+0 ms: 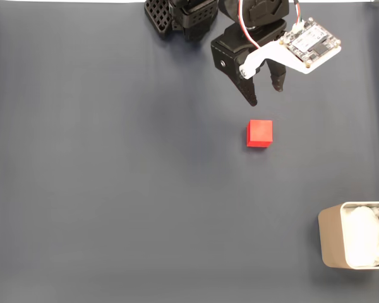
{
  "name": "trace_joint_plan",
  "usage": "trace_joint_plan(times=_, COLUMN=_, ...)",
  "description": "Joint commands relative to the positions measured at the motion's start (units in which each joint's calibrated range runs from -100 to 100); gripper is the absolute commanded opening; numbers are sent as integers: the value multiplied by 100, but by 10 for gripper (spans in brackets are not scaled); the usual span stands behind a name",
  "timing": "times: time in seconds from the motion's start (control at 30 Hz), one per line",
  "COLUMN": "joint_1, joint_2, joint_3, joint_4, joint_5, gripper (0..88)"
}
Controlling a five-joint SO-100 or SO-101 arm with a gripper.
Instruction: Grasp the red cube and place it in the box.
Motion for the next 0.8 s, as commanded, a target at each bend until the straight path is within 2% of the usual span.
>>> trace_joint_plan(times=0.0, joint_1=-27, joint_2=-184, joint_3=142, joint_4=-290, joint_5=63, gripper=203)
trace_joint_plan(times=0.47, joint_1=-6, joint_2=-262, joint_3=836, joint_4=-970, joint_5=5, gripper=298)
trace_joint_plan(times=0.77, joint_1=-6, joint_2=-245, joint_3=1365, joint_4=-1413, joint_5=-39, gripper=318)
